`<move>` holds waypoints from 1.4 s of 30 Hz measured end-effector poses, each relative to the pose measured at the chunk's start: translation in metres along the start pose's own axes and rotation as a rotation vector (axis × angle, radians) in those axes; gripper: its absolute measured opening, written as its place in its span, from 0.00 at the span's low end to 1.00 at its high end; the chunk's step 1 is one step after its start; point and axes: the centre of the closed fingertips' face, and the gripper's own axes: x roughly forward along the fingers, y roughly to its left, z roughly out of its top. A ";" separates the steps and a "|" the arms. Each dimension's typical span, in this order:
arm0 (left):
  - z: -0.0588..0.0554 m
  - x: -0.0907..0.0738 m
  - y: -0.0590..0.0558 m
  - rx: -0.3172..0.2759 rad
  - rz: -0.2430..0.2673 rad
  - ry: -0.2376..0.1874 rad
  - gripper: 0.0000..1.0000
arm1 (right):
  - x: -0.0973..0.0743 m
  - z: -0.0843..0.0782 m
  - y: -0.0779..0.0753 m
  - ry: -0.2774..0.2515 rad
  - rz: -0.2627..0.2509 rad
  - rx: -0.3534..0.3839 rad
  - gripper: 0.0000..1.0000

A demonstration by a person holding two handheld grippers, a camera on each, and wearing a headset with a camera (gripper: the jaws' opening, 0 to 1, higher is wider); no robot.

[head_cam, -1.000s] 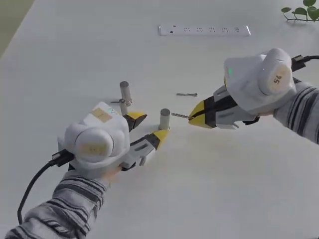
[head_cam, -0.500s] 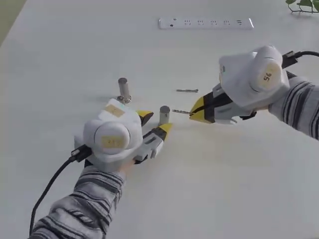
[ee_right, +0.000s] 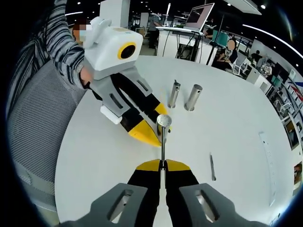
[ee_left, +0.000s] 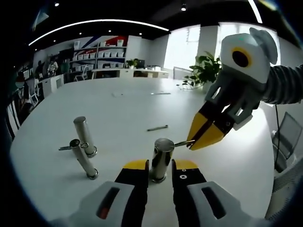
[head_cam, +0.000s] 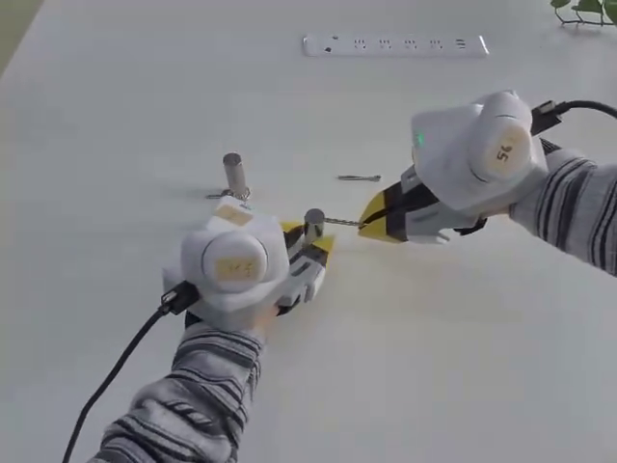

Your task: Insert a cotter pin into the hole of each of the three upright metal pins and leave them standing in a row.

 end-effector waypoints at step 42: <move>-0.004 0.003 0.002 0.047 0.040 -0.002 0.10 | 0.012 0.028 -0.002 0.017 0.001 -0.052 0.00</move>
